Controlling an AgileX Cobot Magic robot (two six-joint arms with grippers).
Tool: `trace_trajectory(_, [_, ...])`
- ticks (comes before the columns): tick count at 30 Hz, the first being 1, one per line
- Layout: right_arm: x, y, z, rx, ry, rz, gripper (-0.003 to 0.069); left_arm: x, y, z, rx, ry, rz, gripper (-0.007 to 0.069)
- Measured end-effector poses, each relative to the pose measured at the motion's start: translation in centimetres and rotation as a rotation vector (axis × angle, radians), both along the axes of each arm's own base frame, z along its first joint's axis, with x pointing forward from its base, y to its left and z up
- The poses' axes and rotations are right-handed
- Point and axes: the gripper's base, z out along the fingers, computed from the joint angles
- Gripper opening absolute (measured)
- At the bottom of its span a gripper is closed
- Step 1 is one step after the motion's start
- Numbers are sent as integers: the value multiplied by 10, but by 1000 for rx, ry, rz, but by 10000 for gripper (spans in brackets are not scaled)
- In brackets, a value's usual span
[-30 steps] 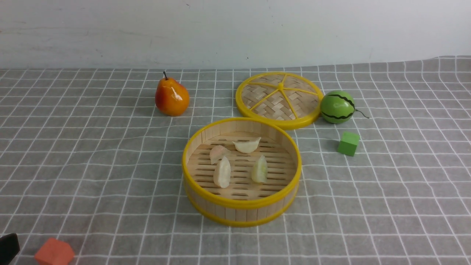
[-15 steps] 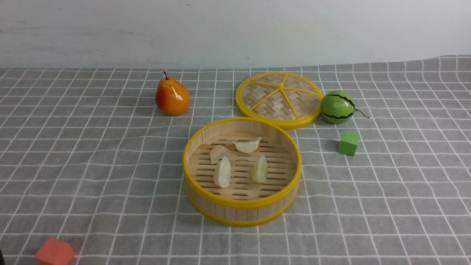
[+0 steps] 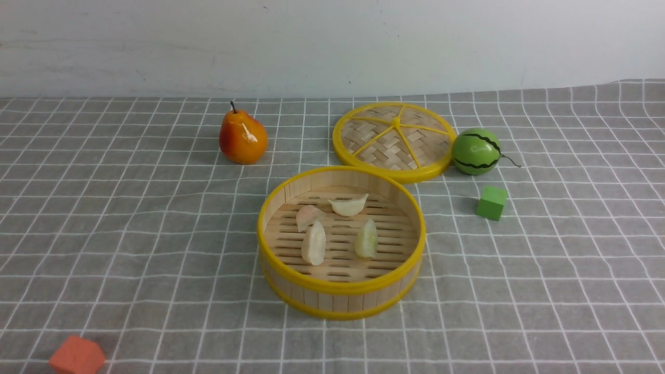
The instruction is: Put the dumplings into the steamer on the table with the grey tablecloth.
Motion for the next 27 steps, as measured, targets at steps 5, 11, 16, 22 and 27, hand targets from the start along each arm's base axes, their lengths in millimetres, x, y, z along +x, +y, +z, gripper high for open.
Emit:
trace_trajectory(5, [0,0,0,0,0,0,49,-1,0,-2,0,20,-2,-14])
trace_trajectory(11, [0,0,0,0,0,0,57,-1,0,-2,0,20,-2,-14])
trace_trajectory(16, [0,0,0,0,0,0,65,-1,0,-2,0,20,-2,-14])
trace_trajectory(22, [0,0,0,0,0,0,76,-1,0,-2,0,20,-2,-14])
trace_trajectory(27, [0,0,0,0,0,0,85,-1,0,-2,0,20,-2,-14])
